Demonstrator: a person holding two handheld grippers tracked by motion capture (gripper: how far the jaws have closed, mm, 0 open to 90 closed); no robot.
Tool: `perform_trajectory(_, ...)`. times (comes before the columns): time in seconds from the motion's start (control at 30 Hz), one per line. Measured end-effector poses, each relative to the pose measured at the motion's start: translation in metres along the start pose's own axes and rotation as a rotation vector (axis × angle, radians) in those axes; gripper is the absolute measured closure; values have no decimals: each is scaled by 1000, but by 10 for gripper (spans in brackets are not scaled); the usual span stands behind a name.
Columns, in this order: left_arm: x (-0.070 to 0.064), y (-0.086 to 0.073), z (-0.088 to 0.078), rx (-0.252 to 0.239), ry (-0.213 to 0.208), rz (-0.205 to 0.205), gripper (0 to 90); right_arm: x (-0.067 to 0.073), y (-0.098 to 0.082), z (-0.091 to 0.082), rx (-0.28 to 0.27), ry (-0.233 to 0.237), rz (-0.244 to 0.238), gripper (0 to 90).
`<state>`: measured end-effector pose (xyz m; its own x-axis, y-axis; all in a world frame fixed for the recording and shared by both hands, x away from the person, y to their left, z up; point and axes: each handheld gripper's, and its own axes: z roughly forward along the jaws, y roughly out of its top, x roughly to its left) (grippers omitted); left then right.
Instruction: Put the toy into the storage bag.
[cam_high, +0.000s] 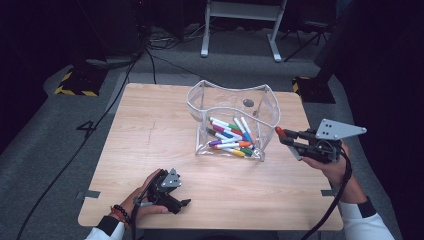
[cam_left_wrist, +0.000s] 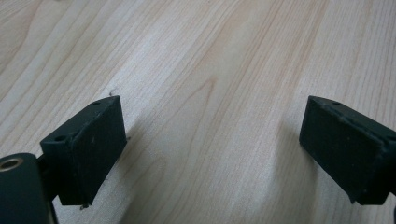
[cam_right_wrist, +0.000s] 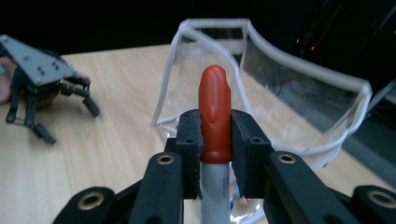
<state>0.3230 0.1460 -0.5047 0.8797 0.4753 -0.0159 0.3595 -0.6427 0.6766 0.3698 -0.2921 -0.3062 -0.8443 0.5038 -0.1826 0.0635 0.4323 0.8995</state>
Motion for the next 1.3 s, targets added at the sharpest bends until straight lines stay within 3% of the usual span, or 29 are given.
perform_trajectory(0.13, 0, 0, 0, 0, 0, 0, 75, -6, 24, 8, -11, -13, -34, 746)
perform_trajectory(0.33, 0, 0, 0, 0, 0, 0, 75, -19, 52, 31, 10, -19, -43, 746)
perform_trajectory(0.5, 0, 0, 0, 0, 0, 0, 75, -30, 68, 53, 51, -26, -60, 746)
perform_trajectory(0.57, 0, 0, 0, 0, 0, 0, 75, -37, 72, 62, 48, 3, -37, 746)
perform_trajectory(0.63, 0, 0, 0, 0, 0, 1, 75, -41, 75, 71, 66, 4, -50, 746)
perform_trajectory(0.97, 0, 0, 0, 1, 0, 0, 75, -60, 76, 114, 159, -13, -25, 746)
perform_trajectory(1.13, 0, 0, 0, 0, 0, 0, 75, -64, 68, 140, 250, -15, -13, 746)
perform_trajectory(1.3, 0, 0, 0, 1, 1, 0, 75, -67, 58, 163, 377, -12, 10, 746)
